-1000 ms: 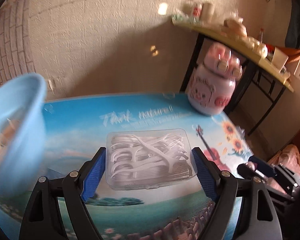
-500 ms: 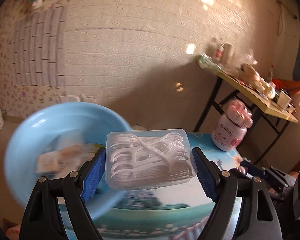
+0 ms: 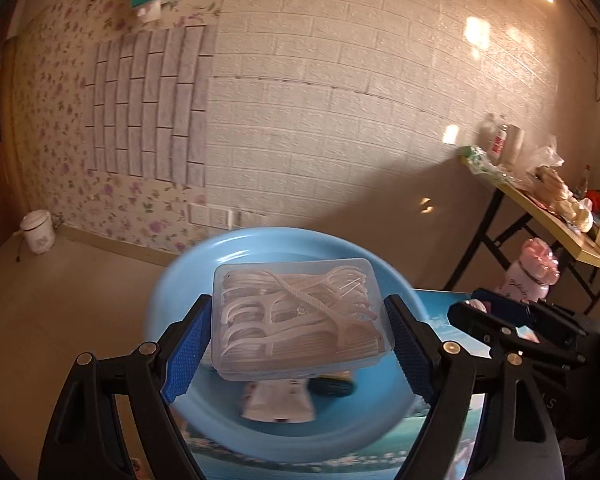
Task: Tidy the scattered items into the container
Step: 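Carry the floss-pick box with the left tool and figurine with the right tool over the basin, then open the left tool to drop the floss-pick box into the basin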
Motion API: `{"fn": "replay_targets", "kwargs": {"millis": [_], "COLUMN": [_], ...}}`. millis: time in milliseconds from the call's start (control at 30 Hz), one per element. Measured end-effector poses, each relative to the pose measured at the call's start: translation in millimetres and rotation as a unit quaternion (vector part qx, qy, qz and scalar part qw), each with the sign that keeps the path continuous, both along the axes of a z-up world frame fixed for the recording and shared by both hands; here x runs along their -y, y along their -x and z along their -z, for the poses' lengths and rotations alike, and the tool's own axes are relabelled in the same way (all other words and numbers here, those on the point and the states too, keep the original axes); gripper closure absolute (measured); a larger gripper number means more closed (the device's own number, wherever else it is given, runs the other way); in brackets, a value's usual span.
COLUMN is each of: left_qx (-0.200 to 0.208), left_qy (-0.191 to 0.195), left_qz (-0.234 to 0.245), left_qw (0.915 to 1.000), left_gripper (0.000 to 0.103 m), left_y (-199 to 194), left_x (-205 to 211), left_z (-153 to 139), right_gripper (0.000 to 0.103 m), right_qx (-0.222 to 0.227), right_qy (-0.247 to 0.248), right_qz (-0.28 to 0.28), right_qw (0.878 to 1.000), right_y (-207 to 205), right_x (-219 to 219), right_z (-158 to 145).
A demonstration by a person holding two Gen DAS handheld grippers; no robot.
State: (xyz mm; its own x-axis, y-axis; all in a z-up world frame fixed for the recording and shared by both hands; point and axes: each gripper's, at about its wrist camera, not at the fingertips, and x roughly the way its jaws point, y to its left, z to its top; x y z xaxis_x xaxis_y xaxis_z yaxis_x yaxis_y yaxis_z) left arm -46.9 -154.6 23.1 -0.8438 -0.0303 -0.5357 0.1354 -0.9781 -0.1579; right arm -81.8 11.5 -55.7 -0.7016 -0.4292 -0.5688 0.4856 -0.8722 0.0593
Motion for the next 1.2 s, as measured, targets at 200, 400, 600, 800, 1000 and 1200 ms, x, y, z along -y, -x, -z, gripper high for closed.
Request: {"fn": "replay_targets", "kwargs": {"millis": [200,400,600,800,1000,1200], "left_qx": [0.010,0.014,0.026,0.028,0.033,0.037], "left_qy": [-0.012,-0.022,-0.029,-0.030,-0.031,-0.032], "left_qz": [-0.014,-0.014,-0.010,-0.005,-0.004,-0.010], "left_qw": [0.9998,0.9996,0.9992,0.9991,0.9990,0.9988], "left_gripper": [0.021,0.021,0.020,0.020,0.020,0.018], "left_y": [4,7,14,17,20,21], "left_x": [26,38,46,46,45,46], "left_z": [12,19,27,32,36,35], "right_gripper": [0.067,0.067,0.067,0.067,0.067,0.067], "right_qx": [0.009,0.021,0.032,0.038,0.038,0.042], "right_qy": [-0.008,-0.017,-0.026,-0.030,-0.029,-0.031], "right_qz": [-0.023,-0.033,-0.042,-0.043,-0.041,-0.040], "right_qw": [1.000,0.999,0.998,0.998,0.998,0.998], "right_y": [8,13,26,30,32,33], "right_x": [35,51,61,64,64,64], "right_z": [5,12,21,27,28,30]}}
